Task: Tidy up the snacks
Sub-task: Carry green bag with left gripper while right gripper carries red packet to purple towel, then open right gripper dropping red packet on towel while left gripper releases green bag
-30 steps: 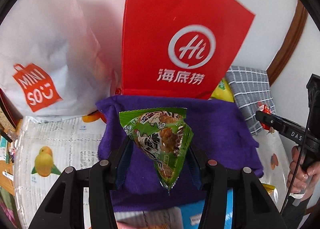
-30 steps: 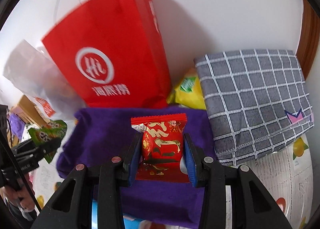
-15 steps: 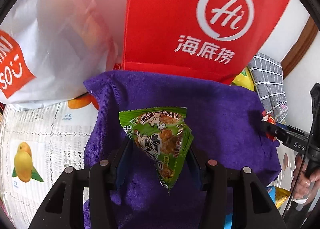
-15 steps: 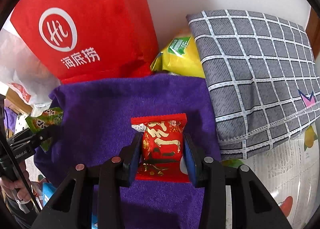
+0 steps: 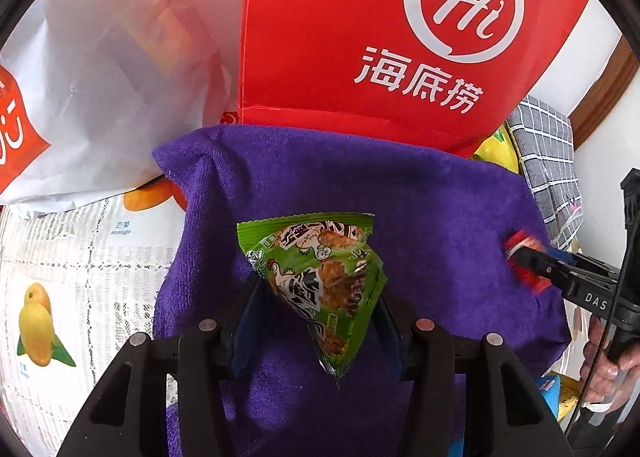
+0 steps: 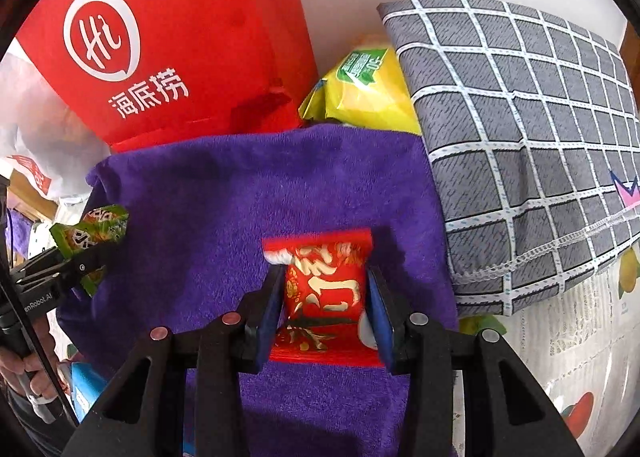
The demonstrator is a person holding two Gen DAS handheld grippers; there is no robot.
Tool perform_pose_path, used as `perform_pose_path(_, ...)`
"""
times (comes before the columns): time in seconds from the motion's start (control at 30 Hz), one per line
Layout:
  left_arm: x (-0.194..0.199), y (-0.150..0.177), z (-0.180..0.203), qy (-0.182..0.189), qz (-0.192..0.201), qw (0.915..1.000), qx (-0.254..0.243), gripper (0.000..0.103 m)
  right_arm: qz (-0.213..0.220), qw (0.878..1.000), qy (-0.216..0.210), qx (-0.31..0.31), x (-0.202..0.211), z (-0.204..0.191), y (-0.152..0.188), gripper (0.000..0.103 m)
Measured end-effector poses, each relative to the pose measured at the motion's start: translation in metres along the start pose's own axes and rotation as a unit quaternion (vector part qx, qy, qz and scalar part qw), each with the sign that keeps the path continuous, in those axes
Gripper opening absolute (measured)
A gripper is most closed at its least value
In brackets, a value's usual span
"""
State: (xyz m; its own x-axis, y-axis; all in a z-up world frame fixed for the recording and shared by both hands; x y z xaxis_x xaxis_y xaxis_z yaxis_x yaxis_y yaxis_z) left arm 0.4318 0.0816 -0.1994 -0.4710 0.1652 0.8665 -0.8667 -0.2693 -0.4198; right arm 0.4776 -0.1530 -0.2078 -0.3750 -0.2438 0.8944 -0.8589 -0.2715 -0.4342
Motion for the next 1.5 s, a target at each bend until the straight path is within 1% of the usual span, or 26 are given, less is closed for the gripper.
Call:
perform_pose_path(0.03,-0.001,0.000,0.001,0.000,-0.003,1.0000,-0.001,0.050,-0.002,1.000,-0.002,0.000,-0.001,-0.001,0.000,0.043)
perform_pose_path(0.1,-0.001,0.000,0.000,-0.001,-0.006,1.0000,-0.002,0.051,-0.003,1.000,-0.005,0.002,-0.001,-0.005,-0.001,0.051)
perform_pose_path(0.17,0.001,0.001,0.000,-0.003,-0.007,1.0000,-0.002,0.062,0.005,1.000,-0.006,0.005,0.004,-0.006,-0.002,0.062)
perform_pose_path(0.27,0.010,0.002,0.001,0.003,0.004,1.0000,-0.004,0.069,0.026,1.000,-0.005,0.012,0.016,-0.010,-0.006,0.068)
perform_pose_path(0.4,0.028,0.006,-0.002,-0.003,0.014,0.9999,-0.005,0.070,0.050,0.999,-0.001,0.021,0.033,-0.014,-0.008,0.068)
perform_pose_path(0.5,0.042,0.012,-0.004,-0.001,0.024,0.9997,-0.004,0.070,0.079,0.996,0.006,0.027,0.052,-0.024,-0.012,0.068)
perform_pose_path(0.6,0.059,0.020,-0.005,0.002,0.036,0.9993,-0.003,0.070,0.098,0.994,0.005,0.038,0.067,-0.034,-0.013,0.068)
perform_pose_path(0.63,0.064,0.024,-0.006,0.001,0.042,0.9991,-0.002,0.070,0.103,0.994,0.005,0.042,0.074,-0.030,-0.013,0.068)
perform_pose_path(0.77,0.087,0.040,-0.005,0.002,0.059,0.9982,-0.005,0.070,0.130,0.990,0.014,0.049,0.098,-0.039,-0.012,0.068)
perform_pose_path(0.93,0.103,0.064,-0.008,0.015,0.050,0.9986,0.009,0.070,0.163,0.986,0.014,0.041,0.131,-0.044,-0.006,0.068)
perform_pose_path(1.03,0.105,0.076,-0.010,0.017,0.041,0.9988,0.022,0.070,0.171,0.984,-0.002,0.038,0.144,-0.049,0.001,0.068)
perform_pose_path(1.13,0.103,0.091,-0.013,0.027,0.022,0.9989,0.032,0.070,0.168,0.985,-0.012,0.035,0.153,-0.050,0.018,0.068)
perform_pose_path(1.2,0.102,0.101,-0.012,0.030,0.014,0.9989,0.035,0.070,0.161,0.986,-0.007,0.034,0.157,-0.048,0.034,0.068)
perform_pose_path(1.23,0.101,0.106,-0.012,0.031,0.012,0.9988,0.036,0.073,0.159,0.987,-0.001,0.032,0.160,-0.046,0.043,0.068)
perform_pose_path(1.27,0.099,0.111,-0.011,0.034,0.009,0.9987,0.037,0.081,0.158,0.987,0.004,0.031,0.162,-0.044,0.051,0.068)
perform_pose_path(1.3,0.098,0.115,-0.011,0.037,0.007,0.9986,0.037,0.082,0.157,0.987,0.009,0.029,0.164,-0.042,0.061,0.068)
perform_pose_path(1.33,0.096,0.117,-0.010,0.035,0.007,0.9986,0.039,0.082,0.155,0.988,0.014,0.026,0.167,-0.038,0.074,0.068)
perform_pose_path(1.43,0.086,0.122,-0.016,0.016,0.004,0.9988,0.045,0.082,0.144,0.989,0.023,0.020,0.169,-0.031,0.104,0.068)
perform_pose_path(1.47,0.083,0.123,-0.019,0.018,0.002,0.9986,0.050,0.083,0.140,0.990,0.025,0.017,0.168,-0.028,0.114,0.068)
perform_pose_path(1.5,0.082,0.125,-0.022,0.031,0.004,0.9978,0.059,0.083,0.134,0.990,0.030,0.015,0.168,-0.025,0.126,0.068)
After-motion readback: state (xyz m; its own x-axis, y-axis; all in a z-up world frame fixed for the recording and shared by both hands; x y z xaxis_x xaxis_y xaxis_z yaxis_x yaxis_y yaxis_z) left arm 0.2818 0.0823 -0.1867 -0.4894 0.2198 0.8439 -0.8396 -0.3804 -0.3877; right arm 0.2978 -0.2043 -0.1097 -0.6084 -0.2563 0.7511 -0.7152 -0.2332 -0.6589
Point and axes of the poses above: each gripper's, at about its wrist camera, not at the fingertips, and x roughly against the way its jaws point, z to its right, y to its underside, the point moved 6 cm from there along -x, roughly the way its jaws point, and after that the axes turned 9 degrees about x, right-handed, at the moved point
